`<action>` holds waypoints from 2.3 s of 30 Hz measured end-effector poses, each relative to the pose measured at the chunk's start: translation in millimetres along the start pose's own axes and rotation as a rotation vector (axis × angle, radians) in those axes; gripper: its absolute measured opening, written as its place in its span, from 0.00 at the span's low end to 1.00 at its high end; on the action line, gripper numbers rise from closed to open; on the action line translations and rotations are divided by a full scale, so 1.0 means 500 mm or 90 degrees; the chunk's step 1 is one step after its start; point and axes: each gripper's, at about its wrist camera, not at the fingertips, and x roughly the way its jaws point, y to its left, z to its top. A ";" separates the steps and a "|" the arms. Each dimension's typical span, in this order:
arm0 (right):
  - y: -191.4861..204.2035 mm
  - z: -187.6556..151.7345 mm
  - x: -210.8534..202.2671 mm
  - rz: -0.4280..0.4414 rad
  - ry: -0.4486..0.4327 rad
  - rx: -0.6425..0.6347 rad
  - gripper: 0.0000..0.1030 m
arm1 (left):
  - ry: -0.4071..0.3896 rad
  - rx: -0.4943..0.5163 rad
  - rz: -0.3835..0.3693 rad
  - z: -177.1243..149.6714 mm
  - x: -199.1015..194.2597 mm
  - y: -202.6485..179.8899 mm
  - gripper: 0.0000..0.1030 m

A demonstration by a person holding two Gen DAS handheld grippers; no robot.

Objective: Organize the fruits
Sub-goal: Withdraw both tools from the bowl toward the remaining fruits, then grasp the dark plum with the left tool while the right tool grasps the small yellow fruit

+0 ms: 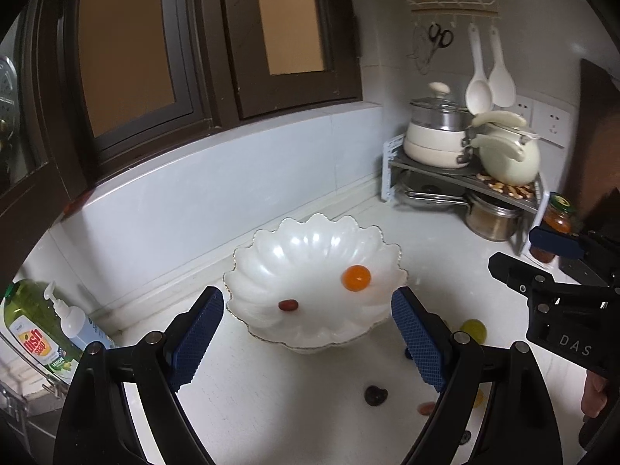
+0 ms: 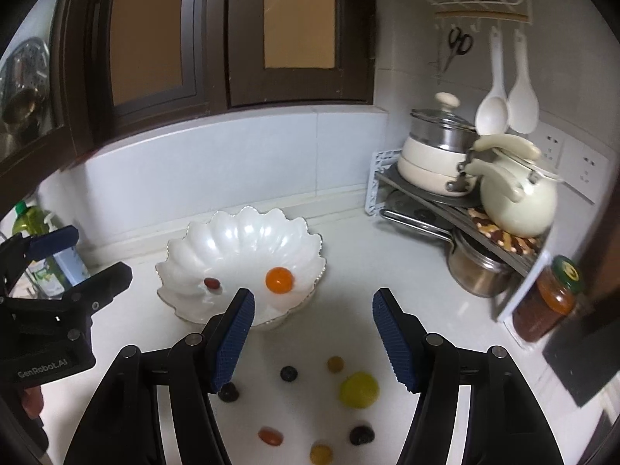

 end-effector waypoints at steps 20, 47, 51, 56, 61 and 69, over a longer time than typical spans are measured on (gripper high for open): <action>-0.008 -0.129 -0.045 -0.023 0.046 0.046 0.63 | 0.029 0.079 -0.057 -0.095 -0.025 -0.047 0.86; -0.005 -0.264 0.017 -0.060 0.156 0.102 0.62 | 0.113 0.099 -0.128 -0.213 0.086 -0.051 0.77; -0.006 -0.279 0.032 -0.057 0.164 0.113 0.62 | 0.127 0.104 -0.139 -0.224 0.113 -0.058 0.71; -0.011 -0.297 0.055 -0.060 0.175 0.131 0.61 | 0.137 0.108 -0.154 -0.236 0.146 -0.065 0.65; -0.017 -0.312 0.082 -0.063 0.187 0.149 0.57 | 0.150 0.106 -0.167 -0.244 0.183 -0.069 0.61; -0.024 -0.326 0.117 -0.051 0.206 0.171 0.46 | 0.184 0.092 -0.187 -0.256 0.236 -0.082 0.53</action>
